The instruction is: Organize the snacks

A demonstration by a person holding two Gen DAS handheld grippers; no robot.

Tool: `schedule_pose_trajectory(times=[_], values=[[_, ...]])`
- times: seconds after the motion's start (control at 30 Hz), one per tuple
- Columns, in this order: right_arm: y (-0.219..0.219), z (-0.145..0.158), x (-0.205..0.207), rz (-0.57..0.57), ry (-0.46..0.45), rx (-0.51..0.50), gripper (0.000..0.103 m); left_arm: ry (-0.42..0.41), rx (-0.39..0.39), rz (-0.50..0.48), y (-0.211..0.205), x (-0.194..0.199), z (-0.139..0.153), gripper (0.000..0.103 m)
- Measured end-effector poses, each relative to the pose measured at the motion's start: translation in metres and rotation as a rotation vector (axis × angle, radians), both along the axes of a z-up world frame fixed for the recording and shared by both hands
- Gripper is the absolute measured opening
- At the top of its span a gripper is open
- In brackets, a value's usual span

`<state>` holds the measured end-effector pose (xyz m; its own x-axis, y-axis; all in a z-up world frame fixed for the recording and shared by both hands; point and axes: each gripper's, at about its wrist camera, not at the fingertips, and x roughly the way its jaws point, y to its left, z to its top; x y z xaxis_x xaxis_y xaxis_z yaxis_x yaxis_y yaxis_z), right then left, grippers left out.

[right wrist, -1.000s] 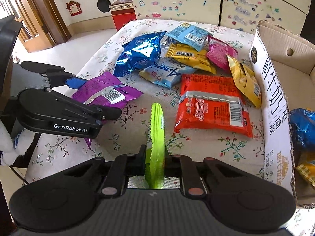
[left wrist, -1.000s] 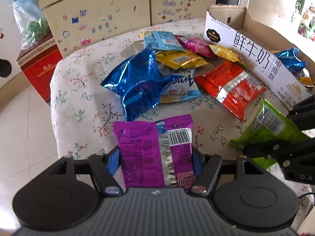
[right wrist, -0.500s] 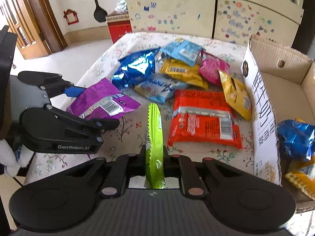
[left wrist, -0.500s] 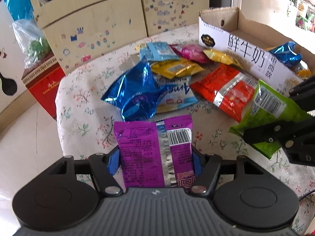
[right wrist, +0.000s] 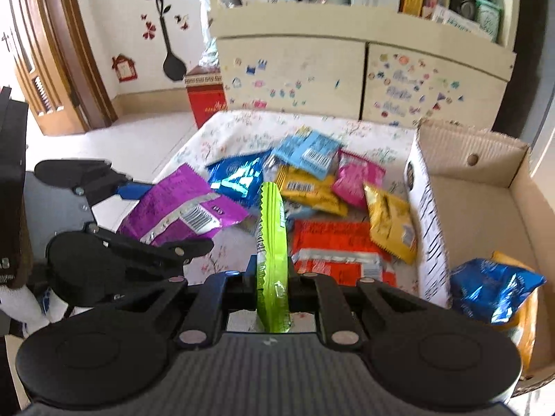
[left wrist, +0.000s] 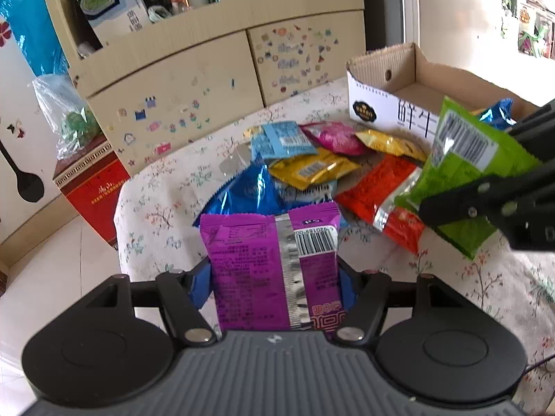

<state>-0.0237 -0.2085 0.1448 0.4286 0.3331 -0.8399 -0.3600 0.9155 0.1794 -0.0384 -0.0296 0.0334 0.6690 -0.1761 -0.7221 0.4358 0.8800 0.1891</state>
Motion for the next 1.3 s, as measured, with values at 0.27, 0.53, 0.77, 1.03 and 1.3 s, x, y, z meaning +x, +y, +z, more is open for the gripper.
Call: schedule_pose_trajectory(times=[0.27,0.53,0.77,1.03,1.3], values=[[-0.014,0.012,0.008,-0.061,-0.052,0.027,0.016,-0.045,-0.042,0.009,-0.008,0.003,0.015,0.067],[-0.038,0.029,0.014,-0.139,-0.111,0.061,0.016,-0.068,-0.121,0.028,-0.017,0.009,0.033,0.067],[-0.068,0.047,0.018,-0.255,-0.162,0.085,0.016,-0.063,-0.184,0.0,-0.038,0.014,0.044,0.067],[-0.106,0.059,0.018,-0.378,-0.199,0.098,0.016,-0.056,-0.247,-0.047,-0.067,0.024,0.056,0.067],[-0.134,0.063,0.017,-0.466,-0.214,0.103,0.016,-0.055,-0.242,-0.137,-0.104,0.032,0.06,0.067]])
